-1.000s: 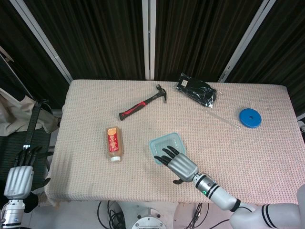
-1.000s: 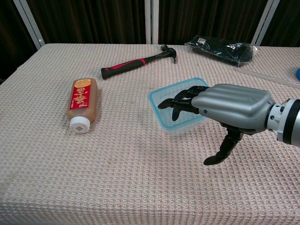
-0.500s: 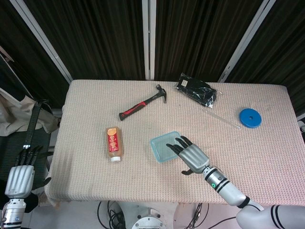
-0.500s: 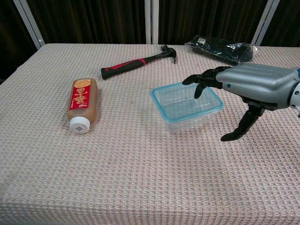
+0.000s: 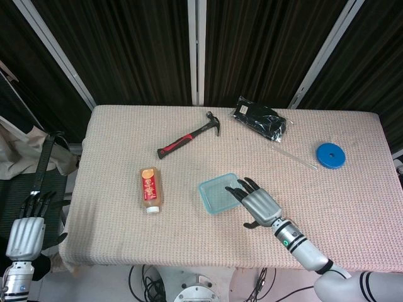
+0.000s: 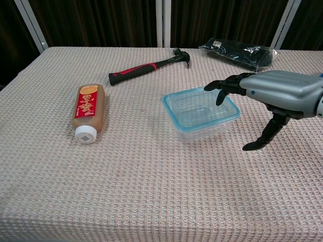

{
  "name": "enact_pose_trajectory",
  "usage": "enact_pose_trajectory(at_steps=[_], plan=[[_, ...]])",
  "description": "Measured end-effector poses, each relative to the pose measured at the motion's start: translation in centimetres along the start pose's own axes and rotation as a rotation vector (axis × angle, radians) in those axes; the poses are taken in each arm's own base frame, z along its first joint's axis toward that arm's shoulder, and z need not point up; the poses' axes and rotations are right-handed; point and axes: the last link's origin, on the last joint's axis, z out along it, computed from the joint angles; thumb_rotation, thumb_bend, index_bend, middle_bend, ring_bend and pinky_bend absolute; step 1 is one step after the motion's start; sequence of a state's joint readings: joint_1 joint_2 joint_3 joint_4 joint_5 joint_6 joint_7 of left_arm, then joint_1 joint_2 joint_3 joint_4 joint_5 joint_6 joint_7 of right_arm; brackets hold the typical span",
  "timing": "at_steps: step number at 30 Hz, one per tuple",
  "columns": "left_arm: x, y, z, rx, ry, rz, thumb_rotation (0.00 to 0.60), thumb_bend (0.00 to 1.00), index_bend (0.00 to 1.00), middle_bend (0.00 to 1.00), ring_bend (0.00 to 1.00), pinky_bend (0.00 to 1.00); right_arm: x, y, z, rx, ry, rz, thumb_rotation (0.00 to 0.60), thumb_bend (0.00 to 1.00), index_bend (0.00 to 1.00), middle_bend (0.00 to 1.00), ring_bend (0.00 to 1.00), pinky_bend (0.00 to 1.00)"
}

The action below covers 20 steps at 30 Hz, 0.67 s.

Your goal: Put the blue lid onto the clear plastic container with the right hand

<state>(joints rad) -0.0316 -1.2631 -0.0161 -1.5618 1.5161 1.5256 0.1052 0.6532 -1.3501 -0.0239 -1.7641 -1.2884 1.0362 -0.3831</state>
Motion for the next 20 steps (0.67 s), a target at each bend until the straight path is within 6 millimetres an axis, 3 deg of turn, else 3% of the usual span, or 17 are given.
enact_pose_trajectory(at_steps=[7, 12, 20], plan=[[0.4, 0.4, 0.7, -0.027, 0.029, 0.016, 0.600, 0.00, 0.07, 0.07, 0.00, 0.00, 1.9, 3.2, -4.0, -0.130, 0.156, 0.002, 0.600, 0.02, 0.00, 0.09, 0.00, 0.00], [0.7, 0.9, 1.2, -0.049, 0.056, 0.036, 0.600, 0.00, 0.07, 0.07, 0.00, 0.00, 2.2, 6.3, -9.3, -0.280, 0.285, 0.030, 0.600, 0.03, 0.00, 0.01, 0.00, 0.00], [1.0, 1.6, 1.4, -0.063, 0.068, 0.058, 0.600, 0.00, 0.07, 0.07, 0.00, 0.00, 0.7, 9.5, -18.4, -0.434, 0.411, 0.097, 0.600, 0.03, 0.00, 0.00, 0.00, 0.00]])
